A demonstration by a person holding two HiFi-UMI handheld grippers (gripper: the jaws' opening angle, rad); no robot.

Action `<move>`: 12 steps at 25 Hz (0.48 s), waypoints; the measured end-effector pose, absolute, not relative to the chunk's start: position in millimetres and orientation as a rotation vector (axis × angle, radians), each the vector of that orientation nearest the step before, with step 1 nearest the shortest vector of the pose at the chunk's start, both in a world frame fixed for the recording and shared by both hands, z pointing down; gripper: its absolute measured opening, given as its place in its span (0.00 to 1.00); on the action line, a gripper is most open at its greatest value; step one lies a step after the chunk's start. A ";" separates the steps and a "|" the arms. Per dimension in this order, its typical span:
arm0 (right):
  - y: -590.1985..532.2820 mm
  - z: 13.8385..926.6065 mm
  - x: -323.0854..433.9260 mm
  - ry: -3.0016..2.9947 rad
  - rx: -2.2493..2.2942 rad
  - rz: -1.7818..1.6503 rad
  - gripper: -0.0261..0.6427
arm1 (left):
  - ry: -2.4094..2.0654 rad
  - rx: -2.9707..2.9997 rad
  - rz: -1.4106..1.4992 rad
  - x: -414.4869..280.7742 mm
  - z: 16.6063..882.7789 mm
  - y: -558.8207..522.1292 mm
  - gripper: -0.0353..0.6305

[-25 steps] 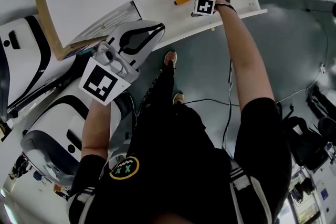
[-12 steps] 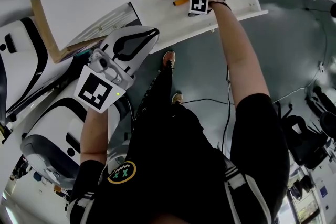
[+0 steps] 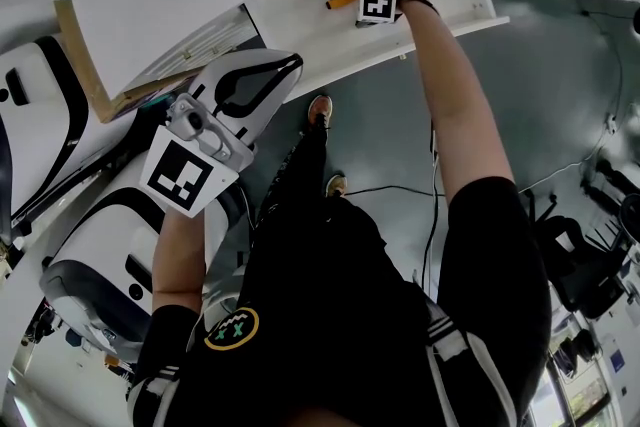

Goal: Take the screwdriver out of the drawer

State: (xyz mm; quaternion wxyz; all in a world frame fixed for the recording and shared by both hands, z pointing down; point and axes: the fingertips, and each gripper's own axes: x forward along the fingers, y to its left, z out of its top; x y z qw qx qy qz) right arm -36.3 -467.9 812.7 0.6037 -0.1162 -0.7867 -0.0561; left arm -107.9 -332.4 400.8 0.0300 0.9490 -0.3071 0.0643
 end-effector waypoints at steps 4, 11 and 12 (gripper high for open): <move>-468.1 810.4 -35.9 -1.828 -0.264 -0.130 0.82 | -0.946 2.928 0.194 -106.6 400.0 -332.7 0.08; -464.0 807.9 -35.1 -1.836 -0.272 -0.111 0.66 | -0.940 2.927 0.197 -104.6 401.1 -330.2 0.08; -463.3 807.3 -34.6 -1.836 -0.273 -0.108 0.65 | -0.942 2.926 0.196 -104.9 400.8 -330.0 0.08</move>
